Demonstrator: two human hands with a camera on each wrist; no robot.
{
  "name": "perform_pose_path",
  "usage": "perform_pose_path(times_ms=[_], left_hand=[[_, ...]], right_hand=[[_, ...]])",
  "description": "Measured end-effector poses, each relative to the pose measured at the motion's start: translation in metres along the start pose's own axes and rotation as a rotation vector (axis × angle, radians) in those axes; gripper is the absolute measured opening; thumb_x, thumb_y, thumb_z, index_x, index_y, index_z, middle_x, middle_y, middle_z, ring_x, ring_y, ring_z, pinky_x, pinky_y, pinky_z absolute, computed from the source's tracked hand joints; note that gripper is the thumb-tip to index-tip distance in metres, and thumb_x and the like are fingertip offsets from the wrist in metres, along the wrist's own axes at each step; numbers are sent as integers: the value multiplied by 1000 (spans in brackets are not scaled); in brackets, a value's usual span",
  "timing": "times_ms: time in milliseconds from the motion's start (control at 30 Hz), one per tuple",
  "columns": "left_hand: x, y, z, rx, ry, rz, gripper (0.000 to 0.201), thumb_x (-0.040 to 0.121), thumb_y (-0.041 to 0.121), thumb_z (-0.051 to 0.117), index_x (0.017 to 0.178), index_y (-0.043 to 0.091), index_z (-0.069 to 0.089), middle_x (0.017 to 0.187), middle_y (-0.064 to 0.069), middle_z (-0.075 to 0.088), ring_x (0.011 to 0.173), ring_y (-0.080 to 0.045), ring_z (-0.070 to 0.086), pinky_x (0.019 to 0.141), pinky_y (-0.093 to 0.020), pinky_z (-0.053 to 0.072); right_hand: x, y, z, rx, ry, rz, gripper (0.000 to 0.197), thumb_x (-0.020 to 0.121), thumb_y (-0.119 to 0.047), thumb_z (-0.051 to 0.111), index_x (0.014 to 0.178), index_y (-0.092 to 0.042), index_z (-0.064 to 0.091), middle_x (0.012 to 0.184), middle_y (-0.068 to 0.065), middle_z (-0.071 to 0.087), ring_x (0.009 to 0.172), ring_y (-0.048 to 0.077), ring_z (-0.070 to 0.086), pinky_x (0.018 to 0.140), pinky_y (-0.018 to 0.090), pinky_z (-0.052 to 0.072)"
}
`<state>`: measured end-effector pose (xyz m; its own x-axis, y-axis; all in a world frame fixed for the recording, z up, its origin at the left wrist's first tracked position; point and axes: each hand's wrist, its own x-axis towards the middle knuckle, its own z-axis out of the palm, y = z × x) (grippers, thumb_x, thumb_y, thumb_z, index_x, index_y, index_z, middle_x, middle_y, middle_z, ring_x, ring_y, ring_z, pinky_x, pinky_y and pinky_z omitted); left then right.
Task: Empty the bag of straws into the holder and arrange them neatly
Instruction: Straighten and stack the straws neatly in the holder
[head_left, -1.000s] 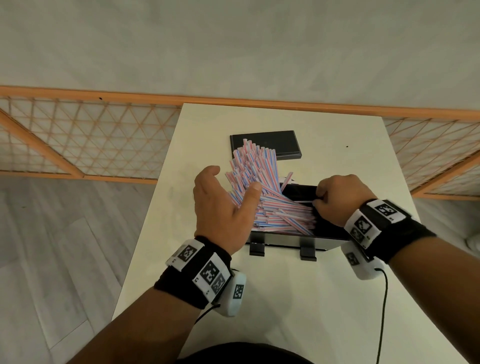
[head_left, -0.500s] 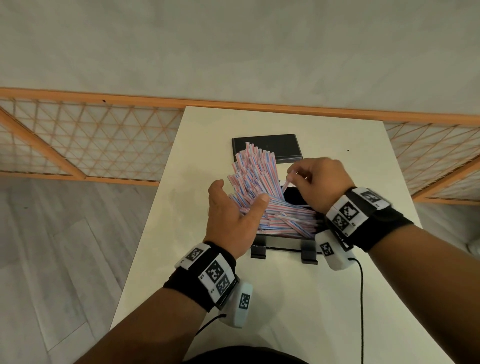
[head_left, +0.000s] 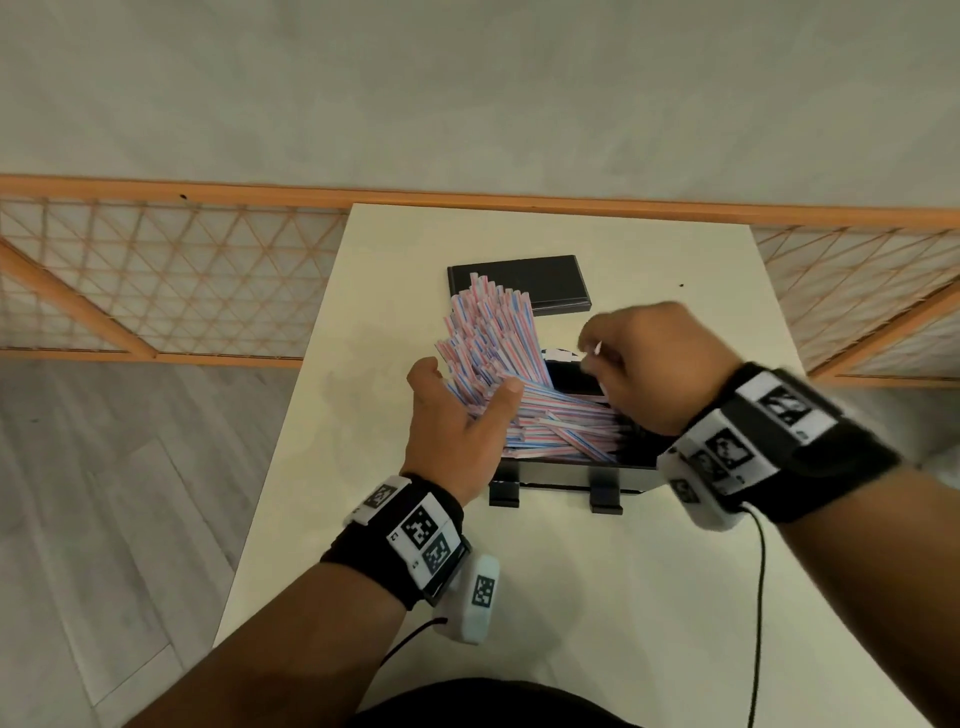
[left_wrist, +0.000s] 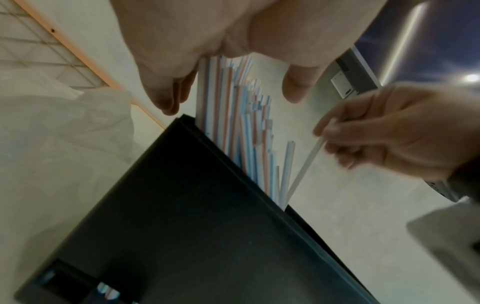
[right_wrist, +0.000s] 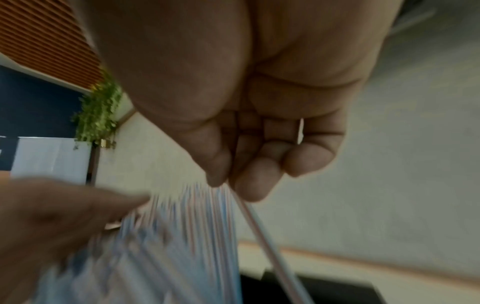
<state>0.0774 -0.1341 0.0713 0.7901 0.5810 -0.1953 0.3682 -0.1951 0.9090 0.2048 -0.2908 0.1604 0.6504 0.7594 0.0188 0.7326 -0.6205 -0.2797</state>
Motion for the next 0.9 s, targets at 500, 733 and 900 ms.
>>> perform_pose_path(times_ms=[500,733,900], left_hand=[[-2,5,-27,-16,76,12,78,90,58,61,143,11,29,138,-4,44,123,-18,45,97,-28,35],[-14,10,2,-100,8,98,51,99,35,57,133,20,22,115,22,54,98,25,52,81,3,38],[-10,19,9,-195,67,181,63,94,39,54,139,5,26,118,24,51,102,20,54,87,-2,40]], right_hand=[[-46,20,75,261,-251,147,20,78,-38,75,86,-20,68,79,-3,67,75,16,61,73,30,51],[-54,6,80,345,-211,66,29,69,-36,80,90,-24,65,82,-10,65,74,12,61,69,28,53],[-48,9,78,348,-152,138,28,70,-31,82,83,-18,61,78,-5,58,70,17,57,62,26,51]])
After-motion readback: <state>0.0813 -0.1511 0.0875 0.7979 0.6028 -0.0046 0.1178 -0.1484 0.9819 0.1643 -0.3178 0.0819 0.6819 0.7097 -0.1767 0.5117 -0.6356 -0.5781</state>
